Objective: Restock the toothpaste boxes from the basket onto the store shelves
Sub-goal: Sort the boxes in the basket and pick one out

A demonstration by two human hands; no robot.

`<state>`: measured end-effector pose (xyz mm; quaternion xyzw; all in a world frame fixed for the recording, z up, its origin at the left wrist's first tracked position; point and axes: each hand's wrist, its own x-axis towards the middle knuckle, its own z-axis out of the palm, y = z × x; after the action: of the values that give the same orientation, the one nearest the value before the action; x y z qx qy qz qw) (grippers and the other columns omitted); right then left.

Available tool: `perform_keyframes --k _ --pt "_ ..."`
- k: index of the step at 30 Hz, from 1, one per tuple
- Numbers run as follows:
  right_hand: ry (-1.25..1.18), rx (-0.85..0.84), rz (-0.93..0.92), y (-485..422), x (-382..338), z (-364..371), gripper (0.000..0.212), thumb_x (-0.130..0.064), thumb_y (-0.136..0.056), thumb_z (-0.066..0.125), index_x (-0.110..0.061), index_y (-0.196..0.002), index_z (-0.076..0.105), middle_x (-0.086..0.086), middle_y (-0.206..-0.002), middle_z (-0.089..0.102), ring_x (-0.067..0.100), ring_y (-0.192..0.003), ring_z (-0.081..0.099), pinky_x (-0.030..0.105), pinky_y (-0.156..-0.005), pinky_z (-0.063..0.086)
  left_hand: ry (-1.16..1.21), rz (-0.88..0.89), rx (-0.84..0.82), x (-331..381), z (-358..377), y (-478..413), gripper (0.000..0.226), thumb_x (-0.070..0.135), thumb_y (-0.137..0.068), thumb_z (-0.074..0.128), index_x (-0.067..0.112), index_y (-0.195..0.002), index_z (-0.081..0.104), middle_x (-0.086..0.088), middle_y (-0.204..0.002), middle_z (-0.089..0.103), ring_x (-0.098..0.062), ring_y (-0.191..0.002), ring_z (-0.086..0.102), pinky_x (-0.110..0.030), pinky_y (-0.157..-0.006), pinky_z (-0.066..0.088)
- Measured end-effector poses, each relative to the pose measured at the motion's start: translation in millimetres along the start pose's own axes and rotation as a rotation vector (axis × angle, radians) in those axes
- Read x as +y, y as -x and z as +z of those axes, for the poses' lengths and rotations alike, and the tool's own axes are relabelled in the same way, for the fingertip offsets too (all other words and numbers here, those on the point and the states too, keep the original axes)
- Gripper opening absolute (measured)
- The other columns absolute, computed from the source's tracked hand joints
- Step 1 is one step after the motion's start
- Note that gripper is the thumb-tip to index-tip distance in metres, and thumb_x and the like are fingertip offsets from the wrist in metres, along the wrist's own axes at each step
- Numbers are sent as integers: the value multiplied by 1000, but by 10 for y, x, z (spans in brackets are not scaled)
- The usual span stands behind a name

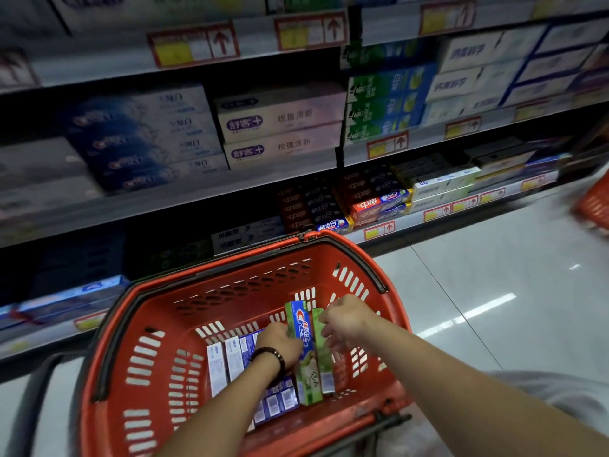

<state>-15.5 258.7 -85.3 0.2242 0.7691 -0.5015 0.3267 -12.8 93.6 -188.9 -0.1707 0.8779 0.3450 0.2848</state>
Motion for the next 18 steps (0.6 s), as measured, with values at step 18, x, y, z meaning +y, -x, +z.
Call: perform_keyframes --k 18 --pt "362 -140 -175 601 -690 -239 30 -27 -107 59 -6 -128 64 12 -104 72 29 -85 72 43 -79 62 398 106 97 243 -954 972 13 14 -93 72 16 -105 71 -8 -79 77 -15 -41 54 -25 -44 46"
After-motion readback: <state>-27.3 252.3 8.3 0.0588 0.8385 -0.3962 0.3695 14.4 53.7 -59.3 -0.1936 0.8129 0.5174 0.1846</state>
